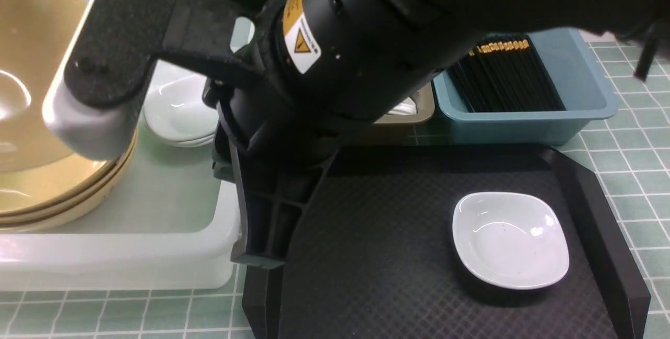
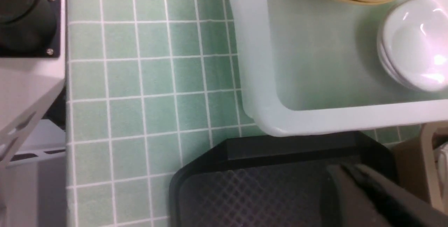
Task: On blue table put chopsticks spoon bowls plates into blue grey white boxes.
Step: 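Place the tan bowl onto the bowl stack in the left bin with the left gripper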
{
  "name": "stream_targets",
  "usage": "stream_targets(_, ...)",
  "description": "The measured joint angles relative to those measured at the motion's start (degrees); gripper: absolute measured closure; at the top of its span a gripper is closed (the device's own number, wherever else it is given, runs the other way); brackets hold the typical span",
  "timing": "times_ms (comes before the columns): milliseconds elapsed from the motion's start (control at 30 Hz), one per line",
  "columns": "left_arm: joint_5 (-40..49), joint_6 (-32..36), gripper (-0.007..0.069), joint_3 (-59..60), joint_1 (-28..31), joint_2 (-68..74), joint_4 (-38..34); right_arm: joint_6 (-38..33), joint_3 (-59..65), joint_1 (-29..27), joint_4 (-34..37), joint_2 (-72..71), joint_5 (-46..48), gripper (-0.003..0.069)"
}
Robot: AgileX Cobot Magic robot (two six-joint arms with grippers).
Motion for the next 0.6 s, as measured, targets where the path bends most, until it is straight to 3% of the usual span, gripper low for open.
stream_targets(467, -3.01, -0.79, 0.0612, 0.23, 0.00, 15.44, -2.84, -1.31, 0.00, -0.06, -0.42, 0.00, 0.00, 0.0622)
stream_targets(600, -3.57, -0.61, 0.0577, 0.23, 0.00, 17.96, -3.45, -1.44, 0.00, -0.06, -0.48, 0.00, 0.00, 0.0622)
